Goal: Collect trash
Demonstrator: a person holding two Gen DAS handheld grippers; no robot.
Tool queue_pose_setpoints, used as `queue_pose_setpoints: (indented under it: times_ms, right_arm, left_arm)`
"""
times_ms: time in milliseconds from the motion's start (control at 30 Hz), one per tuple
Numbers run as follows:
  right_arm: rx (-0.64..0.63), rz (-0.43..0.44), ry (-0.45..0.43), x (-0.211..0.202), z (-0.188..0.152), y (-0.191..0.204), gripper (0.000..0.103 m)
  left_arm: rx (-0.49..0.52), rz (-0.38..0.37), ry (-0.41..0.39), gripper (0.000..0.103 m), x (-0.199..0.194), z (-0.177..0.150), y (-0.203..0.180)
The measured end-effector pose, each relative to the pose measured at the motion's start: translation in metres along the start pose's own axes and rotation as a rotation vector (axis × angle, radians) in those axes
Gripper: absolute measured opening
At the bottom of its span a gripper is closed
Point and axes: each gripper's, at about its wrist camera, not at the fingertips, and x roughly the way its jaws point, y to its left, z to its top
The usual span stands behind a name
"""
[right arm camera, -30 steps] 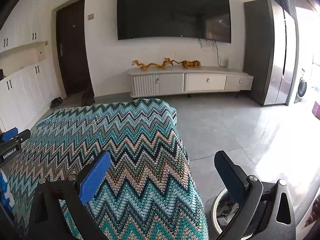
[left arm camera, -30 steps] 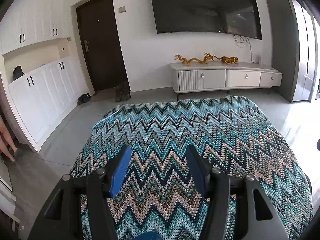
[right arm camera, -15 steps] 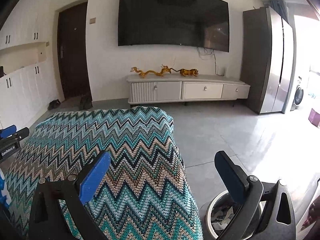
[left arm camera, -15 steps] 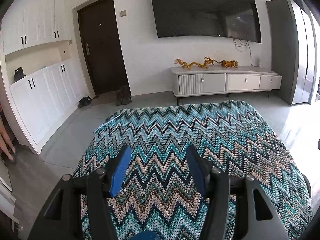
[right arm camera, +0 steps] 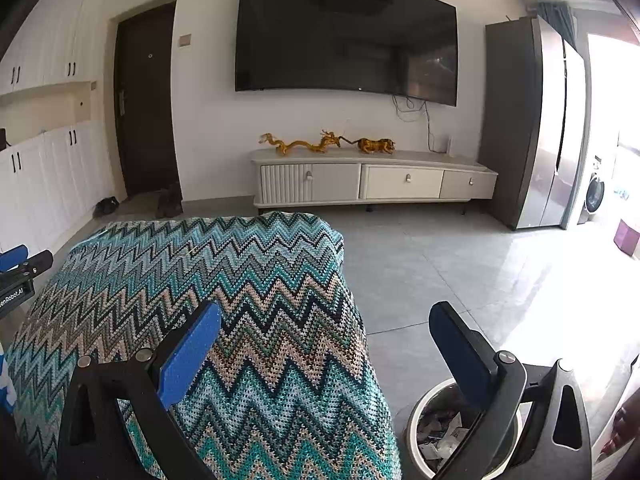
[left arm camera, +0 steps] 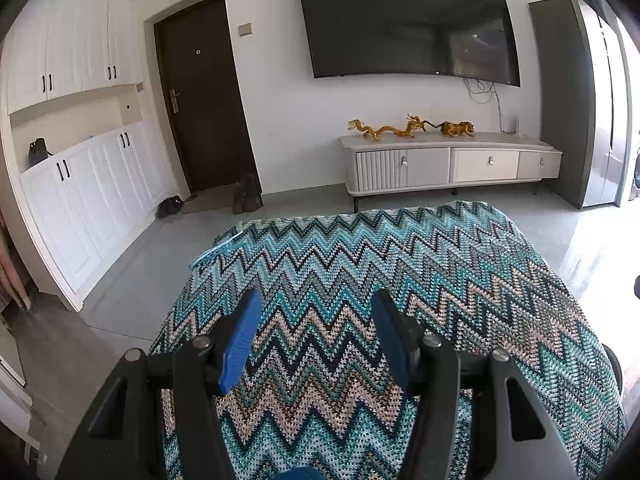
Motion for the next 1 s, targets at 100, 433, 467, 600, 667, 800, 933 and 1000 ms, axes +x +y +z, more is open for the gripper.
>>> queue_pose_setpoints:
  times_ms: [100, 433, 467, 600, 667, 800, 933, 1000]
  right_arm:
    - [0.000, -0.001, 0.002, -0.002, 0.000, -0.001, 0.102]
    - [-0.003, 0.002, -0.001, -0.002, 0.000, -0.001, 0.102]
    - [-0.002, 0.002, -0.001, -0.001, -0.001, 0.000, 0.102]
    - [-0.003, 0.001, 0.000, -0.001, -0.001, -0.001, 0.102]
    - [-0.005, 0.001, 0.002, -0.001, -0.001, 0.000, 0.102]
    - [-0.009, 0.000, 0.004, 0.000, -0.001, 0.004, 0.103]
    - [-0.011, -0.002, 0.007, 0.000, -0.002, 0.007, 0.103]
    - [-0.010, -0.002, 0.007, 0.001, -0.002, 0.007, 0.103]
  left_arm:
    - [-0.005, 0.001, -0.005, 0.056, -0.002, 0.001, 0.001]
    - [-0.017, -0.001, -0.025, 0.056, -0.006, 0.004, 0.005]
    - [-0.018, -0.001, -0.025, 0.056, -0.006, 0.004, 0.005]
    - [-0.018, -0.006, -0.028, 0.056, -0.008, 0.003, 0.006]
    - [-0.018, -0.009, -0.030, 0.056, -0.009, 0.003, 0.005]
    - [-0.016, -0.014, -0.034, 0.056, -0.009, 0.003, 0.004]
    - [-0.018, -0.016, -0.033, 0.056, -0.009, 0.003, 0.005]
    - [-0.018, -0.017, -0.034, 0.056, -0.009, 0.003, 0.005]
